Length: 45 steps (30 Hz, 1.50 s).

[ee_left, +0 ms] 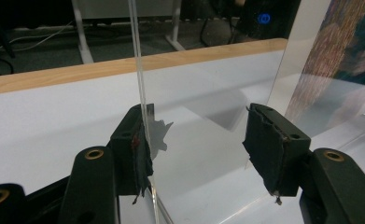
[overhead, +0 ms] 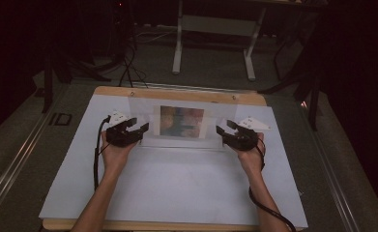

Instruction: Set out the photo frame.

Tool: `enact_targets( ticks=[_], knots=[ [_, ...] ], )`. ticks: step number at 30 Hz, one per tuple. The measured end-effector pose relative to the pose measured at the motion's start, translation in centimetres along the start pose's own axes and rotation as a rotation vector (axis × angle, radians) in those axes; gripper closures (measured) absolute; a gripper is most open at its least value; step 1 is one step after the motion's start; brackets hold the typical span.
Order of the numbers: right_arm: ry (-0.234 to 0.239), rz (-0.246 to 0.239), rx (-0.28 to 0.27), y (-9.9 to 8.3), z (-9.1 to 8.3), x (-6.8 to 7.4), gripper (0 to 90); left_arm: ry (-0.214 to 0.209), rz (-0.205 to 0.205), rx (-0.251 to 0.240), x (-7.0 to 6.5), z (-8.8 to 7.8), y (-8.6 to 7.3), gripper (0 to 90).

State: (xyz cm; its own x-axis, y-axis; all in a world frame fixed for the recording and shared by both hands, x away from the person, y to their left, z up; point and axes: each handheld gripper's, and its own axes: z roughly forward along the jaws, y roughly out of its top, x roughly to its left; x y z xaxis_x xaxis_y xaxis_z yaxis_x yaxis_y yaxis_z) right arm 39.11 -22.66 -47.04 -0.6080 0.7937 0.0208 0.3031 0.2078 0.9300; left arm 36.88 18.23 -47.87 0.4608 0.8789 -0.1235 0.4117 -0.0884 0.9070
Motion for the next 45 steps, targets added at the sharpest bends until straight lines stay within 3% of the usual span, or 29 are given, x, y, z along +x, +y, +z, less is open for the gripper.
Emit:
enact_targets(
  ticks=[8, 23, 35, 45],
  knots=[
    [0.018, 0.028, 0.021, -1.0, 0.1, 0.0, 44.7, -0.006, 0.005, -0.001, 0.0, -0.3, -0.2, 43.4],
    [0.050, 0.040, 0.024, -1.1, 0.3, -0.5, 45.3, -0.001, -0.006, 0.001, -0.1, -0.4, -0.2, 44.0],
    [0.056, 0.031, 0.041, -0.9, 0.3, -0.6, 45.6, -0.021, -0.024, -0.024, 0.3, -0.4, -0.5, 45.9],
    [0.064, 0.010, 0.056, -0.7, 0.3, -0.7, 45.5, -0.035, -0.005, -0.018, 0.4, -0.5, -0.4, 45.5]
  ],
)
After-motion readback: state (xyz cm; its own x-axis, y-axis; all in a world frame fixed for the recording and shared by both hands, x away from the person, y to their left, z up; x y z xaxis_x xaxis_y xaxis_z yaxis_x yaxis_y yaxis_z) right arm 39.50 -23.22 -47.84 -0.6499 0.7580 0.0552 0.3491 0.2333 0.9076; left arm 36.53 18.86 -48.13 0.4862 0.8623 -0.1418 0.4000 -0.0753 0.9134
